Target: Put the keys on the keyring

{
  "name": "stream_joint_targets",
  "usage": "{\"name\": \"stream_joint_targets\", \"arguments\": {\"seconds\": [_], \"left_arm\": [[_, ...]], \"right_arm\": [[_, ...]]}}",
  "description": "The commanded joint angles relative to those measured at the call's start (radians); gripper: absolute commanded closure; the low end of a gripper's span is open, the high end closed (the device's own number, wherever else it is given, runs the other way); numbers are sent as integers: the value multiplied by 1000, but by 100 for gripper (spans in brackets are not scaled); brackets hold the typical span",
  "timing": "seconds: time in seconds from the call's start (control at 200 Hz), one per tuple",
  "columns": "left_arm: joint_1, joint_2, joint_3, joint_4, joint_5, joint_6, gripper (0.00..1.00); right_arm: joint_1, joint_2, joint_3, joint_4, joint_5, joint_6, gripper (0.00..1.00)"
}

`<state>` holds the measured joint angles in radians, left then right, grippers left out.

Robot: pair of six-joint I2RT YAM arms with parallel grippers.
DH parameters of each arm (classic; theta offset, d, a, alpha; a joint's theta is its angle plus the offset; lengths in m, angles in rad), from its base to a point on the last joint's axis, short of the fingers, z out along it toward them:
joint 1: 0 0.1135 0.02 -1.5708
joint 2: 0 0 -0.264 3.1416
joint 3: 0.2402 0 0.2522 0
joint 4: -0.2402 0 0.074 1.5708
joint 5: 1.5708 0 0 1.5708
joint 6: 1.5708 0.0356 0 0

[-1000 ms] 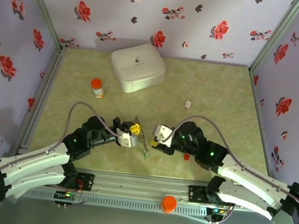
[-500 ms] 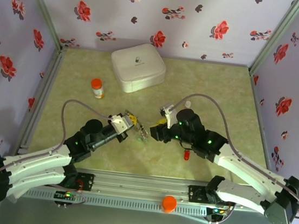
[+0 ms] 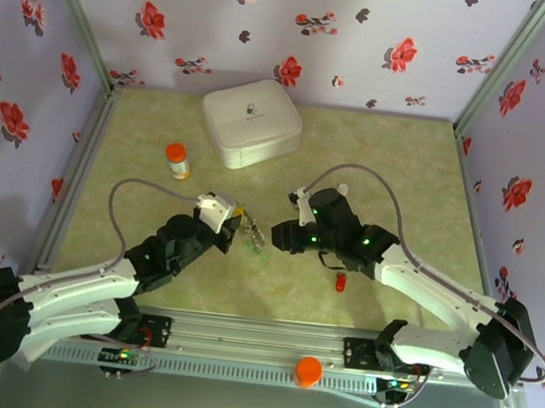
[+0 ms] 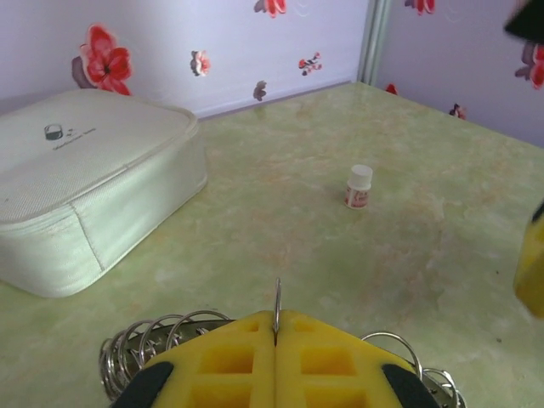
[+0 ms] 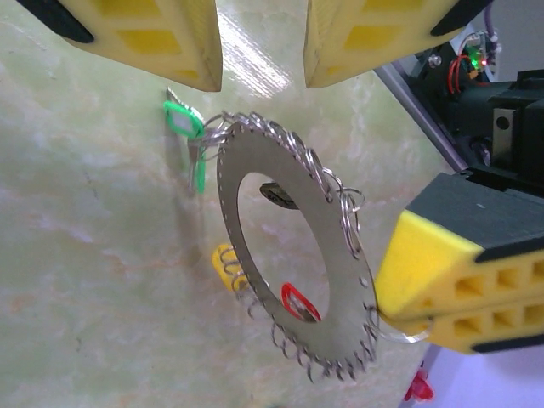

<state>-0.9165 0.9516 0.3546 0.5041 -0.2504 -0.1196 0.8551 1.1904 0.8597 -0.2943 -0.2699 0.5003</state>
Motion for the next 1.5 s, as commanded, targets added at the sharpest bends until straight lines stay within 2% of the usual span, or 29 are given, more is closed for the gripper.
{"name": "stream_joint_targets", "arguments": {"seconds": [0.0, 0.175, 0.26, 0.48, 0.67, 0.79, 0.975, 1.28, 1.495], "left_arm": [[-4, 0, 58, 40, -68, -104, 100], [-4, -7, 69, 32, -90, -128, 100], [-5, -14, 83, 7, -118, -159, 100], [-3, -21, 158, -142, -215, -410, 100], [-4, -5, 229, -275, -220, -602, 100], [-6, 11, 263, -336, -204, -701, 100], [-9, 24, 304, -387, -179, -722, 100], [-19, 39, 342, -429, -175, -714, 100], [-24, 54, 343, -416, -175, -712, 100]], "right_arm": [[-4, 22, 29, 54, -47, 56, 69], [-4, 61, 26, 77, -80, 69, 71], [-4, 55, 4, 103, -72, 63, 65], [-22, -13, -59, 136, 53, 61, 61], [-62, 5, -82, 253, -85, 146, 63], [-72, 10, -108, 333, -161, 161, 59], [-102, -6, -114, 341, -189, 142, 57], [-114, 50, -66, 356, -263, 130, 66], [-115, 79, -70, 419, -294, 148, 68]]}}
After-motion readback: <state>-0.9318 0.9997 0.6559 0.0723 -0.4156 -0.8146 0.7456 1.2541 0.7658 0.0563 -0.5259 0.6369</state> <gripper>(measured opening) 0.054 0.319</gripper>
